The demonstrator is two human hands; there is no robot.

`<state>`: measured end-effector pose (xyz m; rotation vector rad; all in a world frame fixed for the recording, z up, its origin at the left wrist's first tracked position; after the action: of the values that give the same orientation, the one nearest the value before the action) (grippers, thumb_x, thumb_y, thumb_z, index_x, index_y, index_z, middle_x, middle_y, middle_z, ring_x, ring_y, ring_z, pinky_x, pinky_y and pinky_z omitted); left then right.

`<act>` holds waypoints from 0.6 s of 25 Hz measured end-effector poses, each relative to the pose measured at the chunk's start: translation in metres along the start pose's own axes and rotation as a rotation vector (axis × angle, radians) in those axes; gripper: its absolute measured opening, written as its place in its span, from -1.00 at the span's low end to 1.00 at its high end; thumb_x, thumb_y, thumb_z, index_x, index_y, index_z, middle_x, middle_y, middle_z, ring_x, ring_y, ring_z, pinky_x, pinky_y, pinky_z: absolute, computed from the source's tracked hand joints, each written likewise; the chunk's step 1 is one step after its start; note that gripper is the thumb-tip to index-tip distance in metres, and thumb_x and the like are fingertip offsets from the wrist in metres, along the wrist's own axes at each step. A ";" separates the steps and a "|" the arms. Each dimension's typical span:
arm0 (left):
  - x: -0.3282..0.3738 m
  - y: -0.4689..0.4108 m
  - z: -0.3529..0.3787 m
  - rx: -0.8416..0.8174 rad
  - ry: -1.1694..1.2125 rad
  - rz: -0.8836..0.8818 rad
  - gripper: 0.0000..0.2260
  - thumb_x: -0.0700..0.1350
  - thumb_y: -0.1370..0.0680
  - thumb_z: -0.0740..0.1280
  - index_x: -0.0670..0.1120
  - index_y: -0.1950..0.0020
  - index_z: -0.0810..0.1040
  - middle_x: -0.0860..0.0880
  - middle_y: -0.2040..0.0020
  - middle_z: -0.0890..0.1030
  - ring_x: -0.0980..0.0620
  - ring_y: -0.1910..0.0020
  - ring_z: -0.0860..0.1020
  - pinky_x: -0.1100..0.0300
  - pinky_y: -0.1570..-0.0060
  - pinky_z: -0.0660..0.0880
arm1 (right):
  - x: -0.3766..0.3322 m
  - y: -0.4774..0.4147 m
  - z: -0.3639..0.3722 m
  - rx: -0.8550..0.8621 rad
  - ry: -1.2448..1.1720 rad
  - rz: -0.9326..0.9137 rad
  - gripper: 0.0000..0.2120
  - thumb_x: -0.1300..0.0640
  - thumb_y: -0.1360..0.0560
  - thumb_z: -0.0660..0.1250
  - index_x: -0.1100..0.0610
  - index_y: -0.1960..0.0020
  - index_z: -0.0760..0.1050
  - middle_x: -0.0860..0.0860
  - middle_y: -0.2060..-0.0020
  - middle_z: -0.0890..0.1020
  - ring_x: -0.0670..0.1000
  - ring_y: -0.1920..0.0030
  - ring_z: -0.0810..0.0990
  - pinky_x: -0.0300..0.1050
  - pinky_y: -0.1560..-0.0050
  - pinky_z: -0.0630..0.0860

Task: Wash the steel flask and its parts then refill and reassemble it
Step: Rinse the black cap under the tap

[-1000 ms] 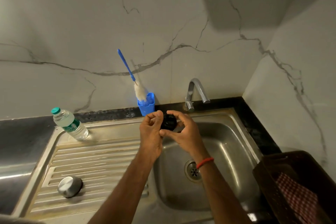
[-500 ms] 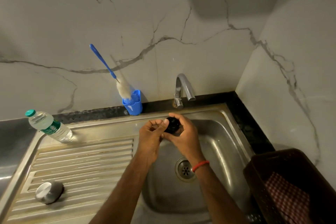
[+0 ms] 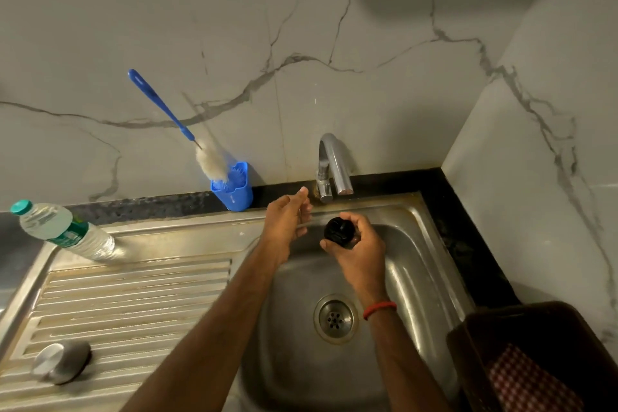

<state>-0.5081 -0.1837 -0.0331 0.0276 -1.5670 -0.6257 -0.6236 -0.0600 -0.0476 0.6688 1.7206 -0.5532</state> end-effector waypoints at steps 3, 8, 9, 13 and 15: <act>0.010 -0.019 0.017 -0.002 -0.186 0.063 -0.75 0.13 -0.64 0.30 -0.04 -0.07 0.60 -0.07 -0.09 0.68 -0.01 -0.05 0.65 -0.02 -0.16 0.59 | 0.006 -0.004 -0.003 0.022 -0.013 0.003 -0.46 0.25 -0.31 0.62 0.07 -0.23 0.53 -0.03 -0.12 0.63 -0.09 -0.12 0.60 -0.48 0.01 0.49; 0.011 -0.050 0.038 0.013 -0.444 0.057 -0.70 0.17 -0.63 0.30 -0.05 0.08 0.57 -0.15 0.01 0.67 -0.18 0.01 0.66 -0.12 -0.12 0.63 | 0.016 -0.005 -0.006 0.033 -0.046 0.000 -0.45 0.23 -0.33 0.60 0.08 -0.27 0.52 -0.06 -0.14 0.62 -0.15 -0.15 0.58 -0.47 -0.04 0.48; 0.011 -0.057 0.042 0.000 -0.502 0.063 -0.73 0.11 -0.63 0.33 -0.10 -0.03 0.59 -0.11 0.04 0.65 -0.15 0.03 0.66 -0.11 -0.12 0.63 | 0.020 -0.006 -0.005 0.030 -0.056 0.016 -0.45 0.23 -0.34 0.60 0.07 -0.27 0.52 -0.07 -0.14 0.62 -0.16 -0.16 0.57 -0.48 -0.03 0.48; 0.022 -0.072 0.051 0.019 -0.776 0.140 -0.90 -0.14 -0.60 0.42 -0.11 -0.02 0.52 0.03 0.21 0.47 0.02 0.13 0.53 0.11 0.11 0.56 | 0.031 -0.009 -0.003 0.025 -0.091 0.074 -0.45 0.24 -0.33 0.60 0.04 -0.26 0.53 -0.07 -0.13 0.63 -0.16 -0.15 0.59 -0.46 -0.01 0.50; 0.020 -0.077 0.050 0.022 -0.780 0.127 -0.82 -0.15 -0.61 0.40 -0.10 0.13 0.45 0.02 0.23 0.50 -0.01 0.16 0.56 0.09 0.14 0.59 | 0.033 -0.011 -0.003 0.027 -0.082 0.071 -0.45 0.24 -0.33 0.60 0.04 -0.26 0.53 -0.07 -0.13 0.63 -0.15 -0.16 0.59 -0.45 -0.03 0.51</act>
<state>-0.5840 -0.2376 -0.0438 -0.3334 -2.3033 -0.5439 -0.6392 -0.0615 -0.0788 0.7147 1.6095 -0.5479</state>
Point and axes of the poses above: each hand's wrist, its own y-axis away from the middle knuckle, its own z-axis out of the palm, x = y × z, the point moved 6 cm from there along -y, towards the middle knuckle
